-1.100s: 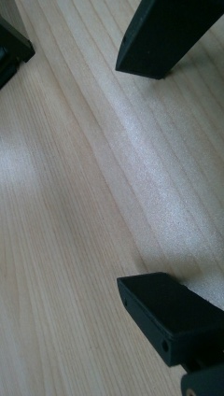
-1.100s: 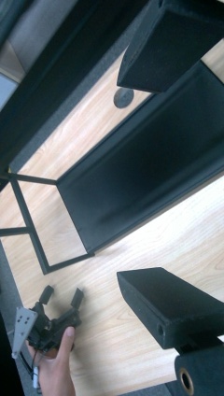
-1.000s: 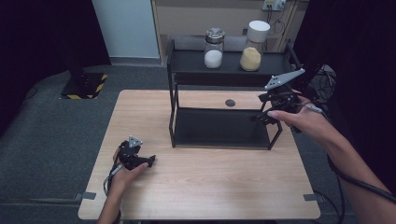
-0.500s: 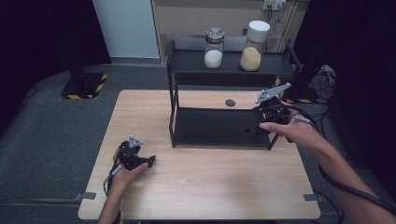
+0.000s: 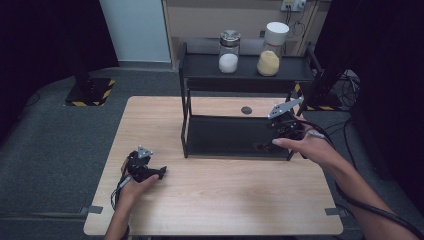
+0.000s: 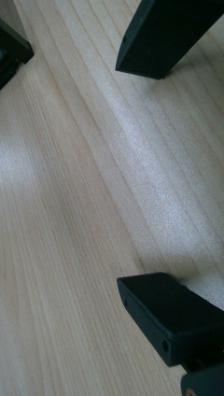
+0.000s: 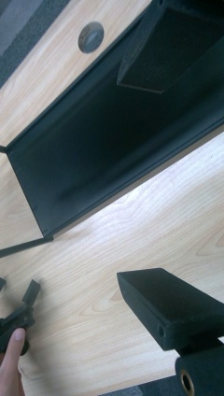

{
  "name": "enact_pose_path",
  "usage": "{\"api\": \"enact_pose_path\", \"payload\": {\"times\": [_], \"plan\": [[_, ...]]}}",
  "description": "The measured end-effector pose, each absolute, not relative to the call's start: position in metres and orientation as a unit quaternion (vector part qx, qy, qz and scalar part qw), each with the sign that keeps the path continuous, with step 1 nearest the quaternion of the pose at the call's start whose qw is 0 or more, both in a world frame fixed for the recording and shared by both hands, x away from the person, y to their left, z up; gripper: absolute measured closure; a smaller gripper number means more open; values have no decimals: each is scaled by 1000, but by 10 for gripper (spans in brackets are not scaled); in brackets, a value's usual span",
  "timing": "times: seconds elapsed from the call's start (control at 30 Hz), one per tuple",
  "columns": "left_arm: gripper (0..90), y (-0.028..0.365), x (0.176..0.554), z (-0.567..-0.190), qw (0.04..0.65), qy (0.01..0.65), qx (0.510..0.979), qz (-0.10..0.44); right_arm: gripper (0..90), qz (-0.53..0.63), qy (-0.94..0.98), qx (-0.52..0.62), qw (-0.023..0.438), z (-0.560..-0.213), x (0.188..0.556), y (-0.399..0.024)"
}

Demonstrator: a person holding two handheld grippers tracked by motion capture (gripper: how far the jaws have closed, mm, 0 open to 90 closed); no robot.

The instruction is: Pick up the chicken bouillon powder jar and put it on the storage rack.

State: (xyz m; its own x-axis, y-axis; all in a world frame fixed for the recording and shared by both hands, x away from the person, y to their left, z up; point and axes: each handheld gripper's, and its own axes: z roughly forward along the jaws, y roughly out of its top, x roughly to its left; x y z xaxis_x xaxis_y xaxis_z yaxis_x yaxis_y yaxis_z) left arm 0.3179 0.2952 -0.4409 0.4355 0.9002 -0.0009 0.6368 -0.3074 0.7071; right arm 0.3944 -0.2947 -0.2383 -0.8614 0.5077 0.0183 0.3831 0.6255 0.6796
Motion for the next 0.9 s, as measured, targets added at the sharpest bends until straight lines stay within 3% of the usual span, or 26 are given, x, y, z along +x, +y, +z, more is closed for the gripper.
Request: {"api": "enact_pose_path", "payload": {"times": [0.9], "plan": [[0, 295, 318, -441, 324, 491, 783, 203, 71, 338, 903, 260, 56, -304, 394, -286]]}}
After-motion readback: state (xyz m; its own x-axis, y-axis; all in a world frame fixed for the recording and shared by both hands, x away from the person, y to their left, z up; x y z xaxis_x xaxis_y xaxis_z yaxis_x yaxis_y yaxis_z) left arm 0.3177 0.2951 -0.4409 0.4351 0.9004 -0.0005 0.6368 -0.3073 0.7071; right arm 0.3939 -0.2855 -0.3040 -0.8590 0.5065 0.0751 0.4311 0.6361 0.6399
